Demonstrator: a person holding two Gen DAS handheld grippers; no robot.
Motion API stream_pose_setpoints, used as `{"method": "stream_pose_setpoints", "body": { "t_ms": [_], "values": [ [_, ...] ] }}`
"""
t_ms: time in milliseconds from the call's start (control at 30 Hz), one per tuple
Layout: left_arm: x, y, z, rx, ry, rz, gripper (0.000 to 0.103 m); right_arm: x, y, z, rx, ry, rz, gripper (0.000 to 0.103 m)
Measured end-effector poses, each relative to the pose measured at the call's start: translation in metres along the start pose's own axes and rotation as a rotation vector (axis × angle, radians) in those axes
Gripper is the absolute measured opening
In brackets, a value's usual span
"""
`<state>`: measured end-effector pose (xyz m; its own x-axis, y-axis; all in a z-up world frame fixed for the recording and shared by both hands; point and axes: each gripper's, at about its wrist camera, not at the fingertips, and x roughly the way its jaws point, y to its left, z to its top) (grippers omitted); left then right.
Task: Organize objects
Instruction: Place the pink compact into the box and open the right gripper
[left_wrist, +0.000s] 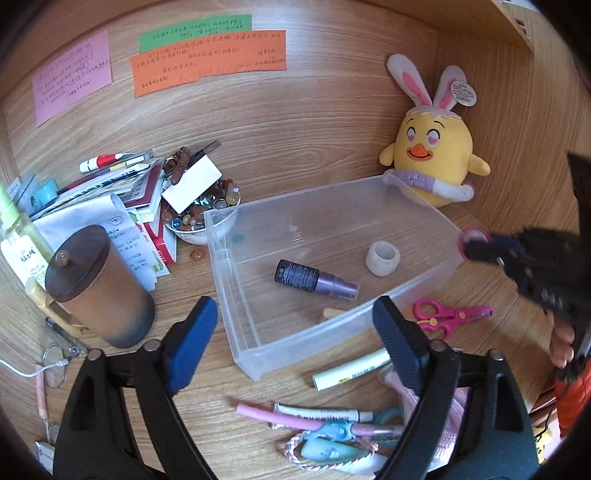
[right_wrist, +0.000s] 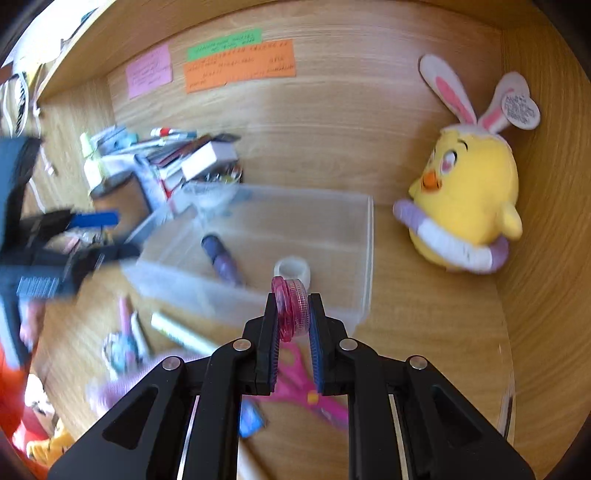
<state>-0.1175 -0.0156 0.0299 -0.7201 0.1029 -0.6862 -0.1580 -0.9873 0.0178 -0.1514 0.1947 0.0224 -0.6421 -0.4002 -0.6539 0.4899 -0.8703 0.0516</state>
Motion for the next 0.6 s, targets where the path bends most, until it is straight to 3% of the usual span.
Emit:
{"method": "stream_pose_setpoints", "body": {
  "t_ms": [233, 600],
  "values": [
    [-0.009, -0.013, -0.014, 0.030, -0.002, -0.010, 0.098, 0.040, -0.001, 0.030, 0.020, 0.056, -0.006, 0.013],
    [0.001, -0.046, -0.031, 0.058, 0.086, -0.098, 0.098, 0.067, 0.005, 0.028, -0.012, 0.138, -0.025, 0.014]
  ]
}}
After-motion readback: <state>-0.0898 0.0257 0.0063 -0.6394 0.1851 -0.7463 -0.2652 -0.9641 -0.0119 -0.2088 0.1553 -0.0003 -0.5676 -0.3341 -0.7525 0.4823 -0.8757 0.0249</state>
